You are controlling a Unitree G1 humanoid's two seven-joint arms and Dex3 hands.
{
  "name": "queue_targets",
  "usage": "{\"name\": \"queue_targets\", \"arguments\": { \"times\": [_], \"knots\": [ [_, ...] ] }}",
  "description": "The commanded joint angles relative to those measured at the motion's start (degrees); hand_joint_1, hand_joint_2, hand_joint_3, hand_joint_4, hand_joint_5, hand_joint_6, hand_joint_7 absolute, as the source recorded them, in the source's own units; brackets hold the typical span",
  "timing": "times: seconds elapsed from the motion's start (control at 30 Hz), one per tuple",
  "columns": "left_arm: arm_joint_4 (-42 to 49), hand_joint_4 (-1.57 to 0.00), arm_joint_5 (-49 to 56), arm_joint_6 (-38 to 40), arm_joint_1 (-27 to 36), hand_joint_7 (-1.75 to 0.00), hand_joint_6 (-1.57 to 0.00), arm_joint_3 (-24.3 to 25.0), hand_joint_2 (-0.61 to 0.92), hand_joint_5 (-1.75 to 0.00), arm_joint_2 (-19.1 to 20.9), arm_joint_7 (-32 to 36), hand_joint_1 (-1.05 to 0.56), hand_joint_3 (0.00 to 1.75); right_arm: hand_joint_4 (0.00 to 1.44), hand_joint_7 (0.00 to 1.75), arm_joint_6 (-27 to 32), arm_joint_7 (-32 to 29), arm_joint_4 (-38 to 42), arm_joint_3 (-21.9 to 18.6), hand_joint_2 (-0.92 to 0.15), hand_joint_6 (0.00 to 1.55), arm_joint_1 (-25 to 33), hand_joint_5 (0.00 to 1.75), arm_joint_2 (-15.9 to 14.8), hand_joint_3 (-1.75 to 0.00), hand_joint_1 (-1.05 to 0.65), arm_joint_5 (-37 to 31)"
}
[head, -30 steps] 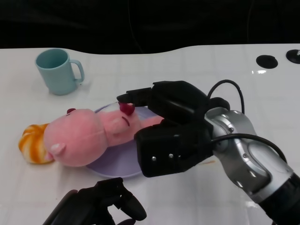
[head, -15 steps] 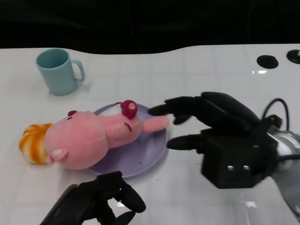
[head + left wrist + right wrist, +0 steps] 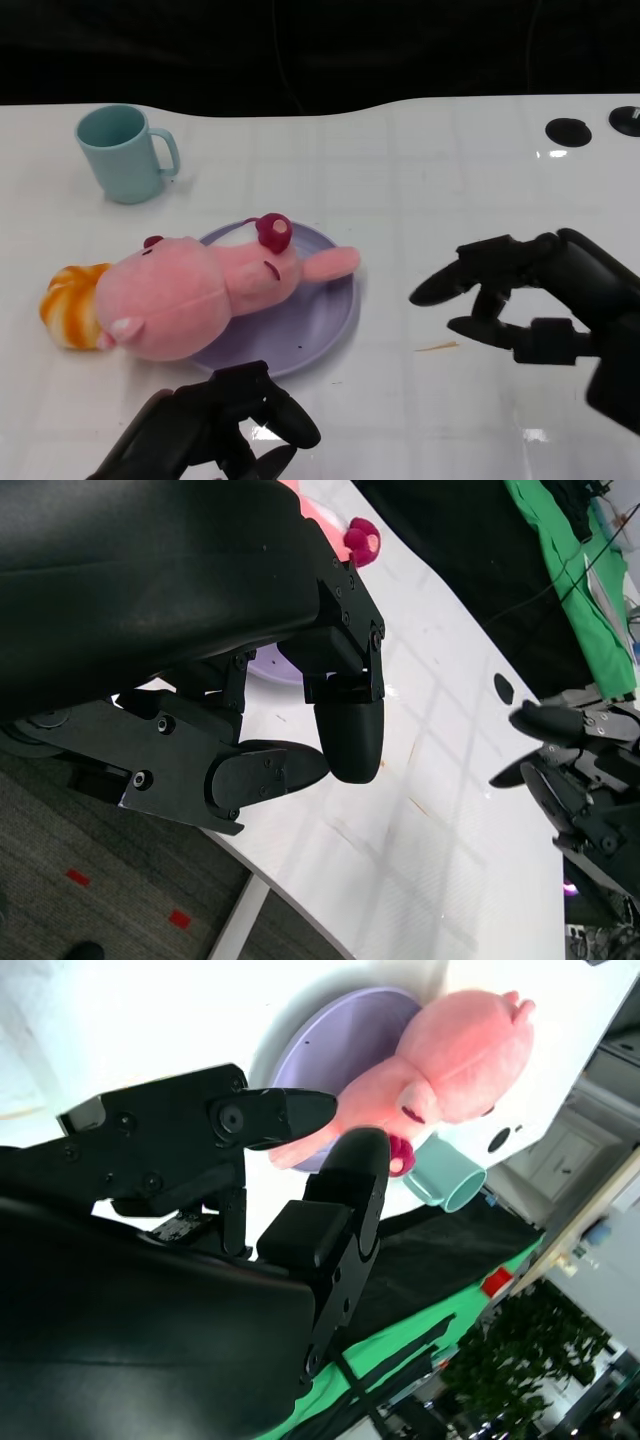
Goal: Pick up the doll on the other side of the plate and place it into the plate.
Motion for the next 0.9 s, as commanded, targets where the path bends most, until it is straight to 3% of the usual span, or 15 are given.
{"name": "queue_targets", "arguments": {
  "times": [0.03, 0.2, 0.37, 0.67, 0.9],
  "knots": [
    [-0.77, -0.60, 0.04, 0.36, -0.16, -1.12, -0.65, 0.64, 0.81, -1.55, 0.72, 0.06, -0.18, 0.63, 0.68, 1.00, 1.92, 1.05, -2.49, -1.89, -0.61, 0.72, 2.40, 1.42, -1.99, -0.86, -0.04, 2.07],
    [-0.81, -0.60, -0.35, 0.06, 0.11, -1.12, -0.65, 1.08, 0.79, -1.54, 0.85, -0.17, -0.18, 0.66, 0.74, 1.22, 3.75, 2.43, -3.45, -1.83, -0.53, 0.73, 3.74, 1.44, -4.10, -1.03, 0.00, 1.70],
    [-0.77, -0.61, -0.96, -0.51, 0.54, -1.12, -0.65, 1.95, 0.78, -1.54, 1.13, -0.41, -0.19, 0.68, 0.82, 1.43, 5.98, 3.03, -2.46, -0.17, -0.46, 0.75, 4.03, 1.66, -5.25, -1.20, 0.07, 0.26],
    [-0.99, -0.60, -4.27, -0.20, 1.67, -1.21, -0.65, 4.09, 0.81, -1.58, 1.12, -0.86, -0.21, 0.64, 0.86, 1.48, 12.13, 3.08, -1.91, 2.83, -0.44, 0.77, 2.81, 1.75, -4.99, -1.24, 0.05, -2.25],
    [-1.35, -0.61, -5.77, 0.52, 2.74, -1.23, -0.64, 4.68, 0.82, -1.59, 0.96, -0.36, -0.22, 0.60, 0.77, 1.43, 12.79, 7.44, 0.45, 3.34, -0.48, 0.75, 1.08, 1.73, -7.39, -1.18, 0.02, -0.45]
  ]
}}
